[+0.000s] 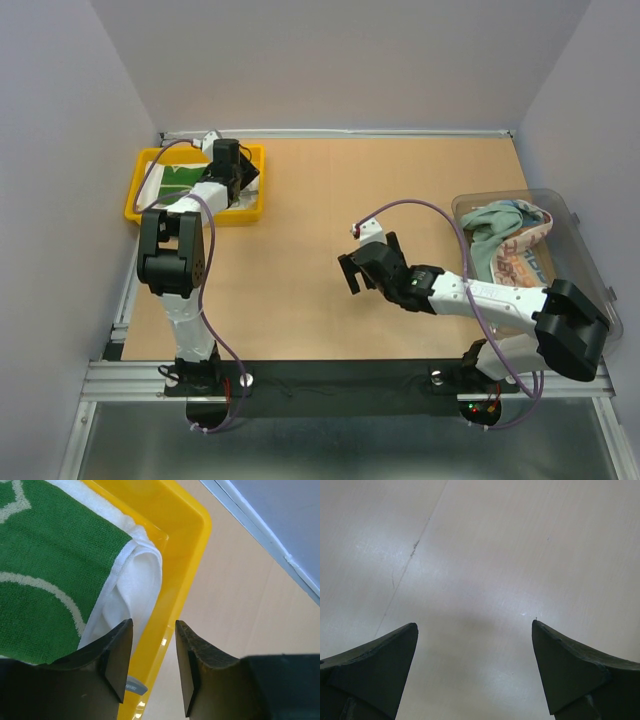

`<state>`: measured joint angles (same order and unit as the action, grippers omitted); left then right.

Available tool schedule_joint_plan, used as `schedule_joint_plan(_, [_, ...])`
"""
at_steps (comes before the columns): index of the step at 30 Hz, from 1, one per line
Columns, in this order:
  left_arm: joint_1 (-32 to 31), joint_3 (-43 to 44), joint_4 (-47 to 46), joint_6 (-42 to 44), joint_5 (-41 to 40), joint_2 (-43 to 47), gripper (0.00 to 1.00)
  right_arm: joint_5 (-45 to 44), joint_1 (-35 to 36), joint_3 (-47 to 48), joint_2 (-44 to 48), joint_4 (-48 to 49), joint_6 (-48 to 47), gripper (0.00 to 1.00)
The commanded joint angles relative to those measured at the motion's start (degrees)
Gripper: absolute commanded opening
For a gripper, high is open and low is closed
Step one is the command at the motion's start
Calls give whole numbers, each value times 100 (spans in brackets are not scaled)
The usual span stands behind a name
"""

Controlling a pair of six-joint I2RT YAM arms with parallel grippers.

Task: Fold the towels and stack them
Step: Neatly place the folded towel into the bin

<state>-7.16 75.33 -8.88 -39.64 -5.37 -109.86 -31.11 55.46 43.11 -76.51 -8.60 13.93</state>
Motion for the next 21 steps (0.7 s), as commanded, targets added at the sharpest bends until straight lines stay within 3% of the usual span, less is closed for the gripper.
schedule_joint_plan(1, [-31,-28,97,61,-359,53,50,-158,-44,-110,180,139,101,100])
schedule_joint_plan(14, [-5,517,291,35,-544,-589,51,-185,-123,-268,347,157,66,100])
schedule_joint_plan(21, [21,693,-165,88,-404,-791,52,-132,-185,-260,303,157,-13,100])
